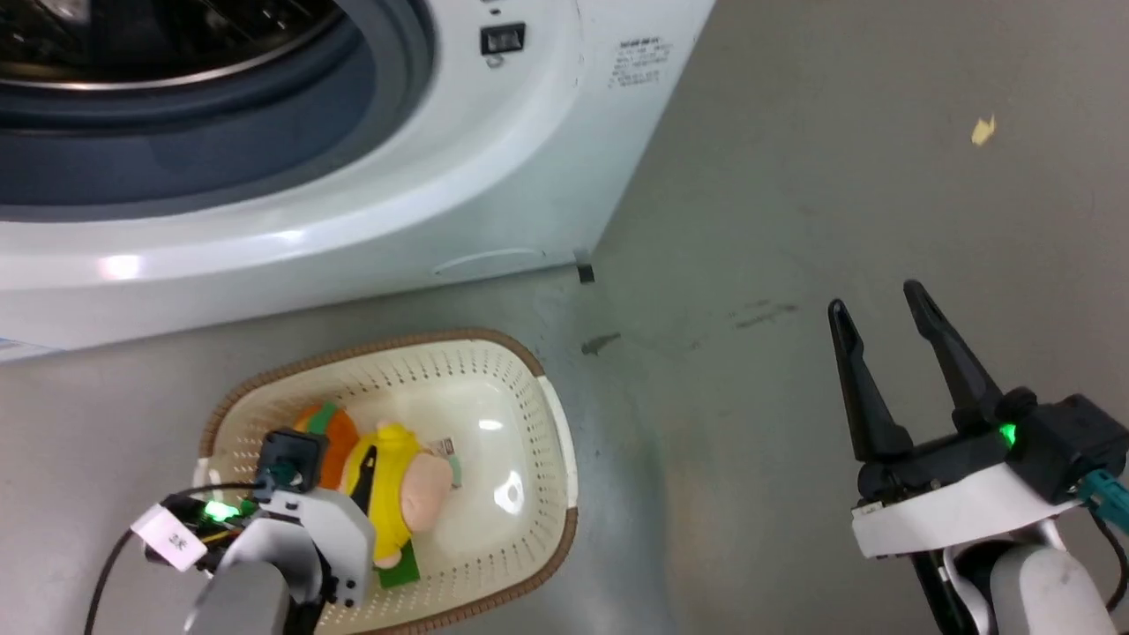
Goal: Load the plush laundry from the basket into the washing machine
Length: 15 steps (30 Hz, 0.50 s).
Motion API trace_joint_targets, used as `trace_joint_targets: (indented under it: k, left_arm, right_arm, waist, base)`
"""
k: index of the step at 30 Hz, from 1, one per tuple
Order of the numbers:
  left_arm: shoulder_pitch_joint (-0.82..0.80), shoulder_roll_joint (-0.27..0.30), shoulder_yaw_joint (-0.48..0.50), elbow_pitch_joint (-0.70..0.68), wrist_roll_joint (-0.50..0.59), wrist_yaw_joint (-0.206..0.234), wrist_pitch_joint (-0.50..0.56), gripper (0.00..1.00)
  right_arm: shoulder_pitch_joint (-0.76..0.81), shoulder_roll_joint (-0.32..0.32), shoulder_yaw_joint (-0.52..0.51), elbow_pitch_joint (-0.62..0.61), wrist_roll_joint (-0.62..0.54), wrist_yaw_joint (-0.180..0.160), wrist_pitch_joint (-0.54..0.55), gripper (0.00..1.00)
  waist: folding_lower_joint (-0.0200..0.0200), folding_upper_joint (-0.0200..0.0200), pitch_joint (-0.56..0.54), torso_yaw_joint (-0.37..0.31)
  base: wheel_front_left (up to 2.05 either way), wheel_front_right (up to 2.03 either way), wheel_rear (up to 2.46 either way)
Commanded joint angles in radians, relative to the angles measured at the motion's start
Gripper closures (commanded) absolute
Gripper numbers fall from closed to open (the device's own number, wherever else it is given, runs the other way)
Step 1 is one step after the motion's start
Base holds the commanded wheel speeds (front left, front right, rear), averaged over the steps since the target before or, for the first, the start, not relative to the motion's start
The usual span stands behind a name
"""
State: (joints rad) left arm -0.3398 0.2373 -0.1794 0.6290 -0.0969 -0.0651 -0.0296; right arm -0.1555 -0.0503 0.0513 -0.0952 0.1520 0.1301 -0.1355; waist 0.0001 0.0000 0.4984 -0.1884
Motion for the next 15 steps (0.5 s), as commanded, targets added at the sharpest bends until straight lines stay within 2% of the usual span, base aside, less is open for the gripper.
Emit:
trace_joint_targets:
  k: [1,15]
  left_arm:
    - [-0.028,0.01,-0.006,0.023,-0.005,-0.005,0.001,0.0]
    - [-0.161,0.071,-0.103,0.181,-0.038,-0.02,0.055,0.0]
  right_arm:
    - [-0.021,0.0,0.003,-0.009,0.011,0.0,-0.011,0.0]
    - [-0.061,0.0,0.011,-0.035,0.04,0.0,-0.04,0.0]
  waist:
    - [-0.0001,0.0,0.024,-0.014]
    - [-0.0001,0.0,0.161,-0.057]
  base:
    - [0.0,0.0,0.0]
    - [0.0,0.0,0.0]
